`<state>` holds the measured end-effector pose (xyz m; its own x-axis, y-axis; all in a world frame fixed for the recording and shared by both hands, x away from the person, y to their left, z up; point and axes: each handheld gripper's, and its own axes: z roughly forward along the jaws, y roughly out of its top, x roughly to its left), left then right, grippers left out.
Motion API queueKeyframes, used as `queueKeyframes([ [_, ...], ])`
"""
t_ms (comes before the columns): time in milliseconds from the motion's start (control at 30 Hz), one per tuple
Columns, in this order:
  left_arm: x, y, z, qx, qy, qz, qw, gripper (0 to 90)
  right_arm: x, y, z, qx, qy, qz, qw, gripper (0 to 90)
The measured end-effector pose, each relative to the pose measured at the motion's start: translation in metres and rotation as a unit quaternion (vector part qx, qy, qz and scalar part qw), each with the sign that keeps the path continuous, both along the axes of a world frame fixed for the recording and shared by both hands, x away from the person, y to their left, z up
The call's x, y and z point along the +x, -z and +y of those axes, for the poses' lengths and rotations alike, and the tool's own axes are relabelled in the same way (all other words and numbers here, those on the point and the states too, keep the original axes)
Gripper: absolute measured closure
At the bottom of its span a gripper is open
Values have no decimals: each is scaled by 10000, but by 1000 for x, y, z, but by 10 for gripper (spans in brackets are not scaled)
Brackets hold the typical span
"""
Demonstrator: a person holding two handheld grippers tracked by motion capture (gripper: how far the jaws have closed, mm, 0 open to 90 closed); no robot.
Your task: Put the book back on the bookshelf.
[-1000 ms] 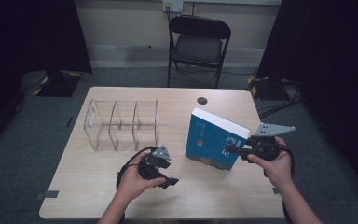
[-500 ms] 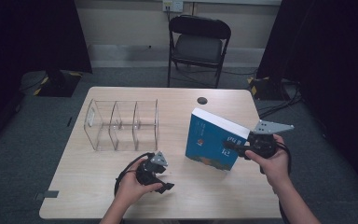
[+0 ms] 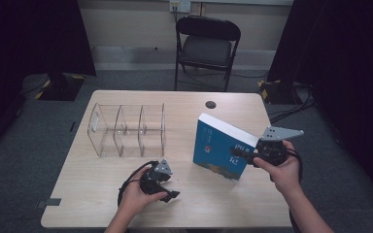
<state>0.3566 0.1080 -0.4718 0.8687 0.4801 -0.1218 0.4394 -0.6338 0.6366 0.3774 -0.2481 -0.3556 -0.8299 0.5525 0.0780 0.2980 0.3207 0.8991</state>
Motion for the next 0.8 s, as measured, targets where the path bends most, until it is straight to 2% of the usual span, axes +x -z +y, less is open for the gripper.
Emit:
queueKeyframes([
  [167,1,-1,3,-55,-65,-11,10000,288,-6,-2,2,228,-98,-56,9997,617],
  [367,1,-6,8,-46,-91,-10,9999,289,-14,-5,2,344,-211,-73,9992,618],
  [433,1,-6,8,-117,-120,-68,9998,289,-16,-4,2,404,-235,-86,9989,618],
  [500,1,-7,9,-117,-126,-45,9998,289,-19,-3,2,535,-283,-92,9981,618],
  [567,0,-6,9,-135,-145,-57,9998,289,-20,-2,2,524,-316,-100,9981,618],
  [600,1,-6,9,-152,-137,-48,9998,288,-24,0,2,610,-390,-122,9973,618],
  [800,1,-6,7,-164,-151,-58,9997,285,-28,8,-6,763,-451,-190,9959,616],
])
